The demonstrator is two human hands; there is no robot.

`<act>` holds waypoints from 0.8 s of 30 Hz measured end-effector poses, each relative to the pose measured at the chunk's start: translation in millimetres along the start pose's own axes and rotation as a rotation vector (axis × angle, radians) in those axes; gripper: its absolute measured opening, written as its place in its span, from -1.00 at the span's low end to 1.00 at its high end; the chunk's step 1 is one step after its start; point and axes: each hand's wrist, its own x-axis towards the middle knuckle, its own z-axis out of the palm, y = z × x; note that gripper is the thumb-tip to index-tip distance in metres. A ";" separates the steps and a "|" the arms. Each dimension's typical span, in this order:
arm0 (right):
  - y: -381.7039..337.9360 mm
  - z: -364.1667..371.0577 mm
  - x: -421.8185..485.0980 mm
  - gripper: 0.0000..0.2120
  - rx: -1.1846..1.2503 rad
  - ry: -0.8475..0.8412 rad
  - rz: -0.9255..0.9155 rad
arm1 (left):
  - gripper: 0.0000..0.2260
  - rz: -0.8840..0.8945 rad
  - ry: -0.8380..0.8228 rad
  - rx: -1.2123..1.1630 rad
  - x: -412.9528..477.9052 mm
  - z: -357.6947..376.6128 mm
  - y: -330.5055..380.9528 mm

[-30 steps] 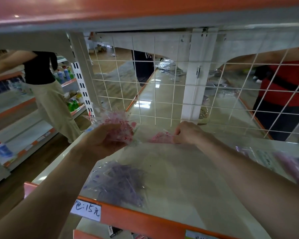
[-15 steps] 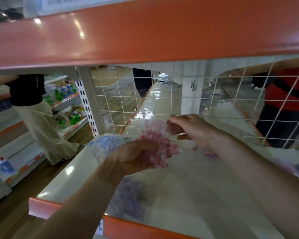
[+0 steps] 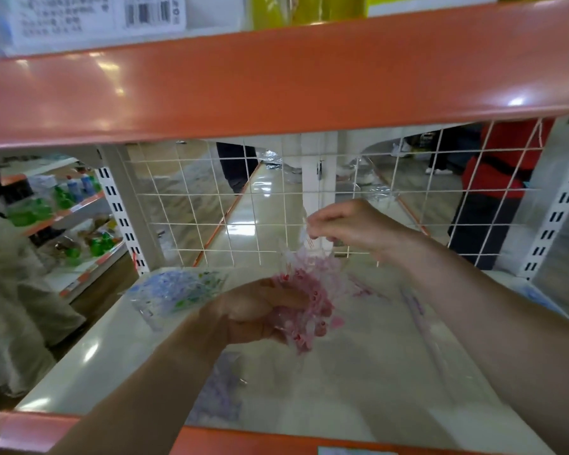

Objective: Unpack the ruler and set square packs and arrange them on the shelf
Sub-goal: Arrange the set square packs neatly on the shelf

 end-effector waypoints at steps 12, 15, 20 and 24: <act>14.9 -33.8 -13.3 -0.88 0.605 0.141 0.118 | -0.60 -0.013 0.058 -0.389 2.7 -18.0 -4.4; 23.6 -27.3 -18.5 -0.77 0.680 0.103 0.116 | -0.60 0.045 0.127 -0.485 7.1 -18.6 1.4; 38.2 -18.5 -26.5 -0.82 0.488 0.060 0.046 | -0.72 0.075 0.143 -0.570 11.3 -13.8 7.1; 39.7 -18.0 -29.2 -0.71 0.474 0.088 0.046 | -0.77 0.105 0.138 -0.577 12.0 -10.2 9.1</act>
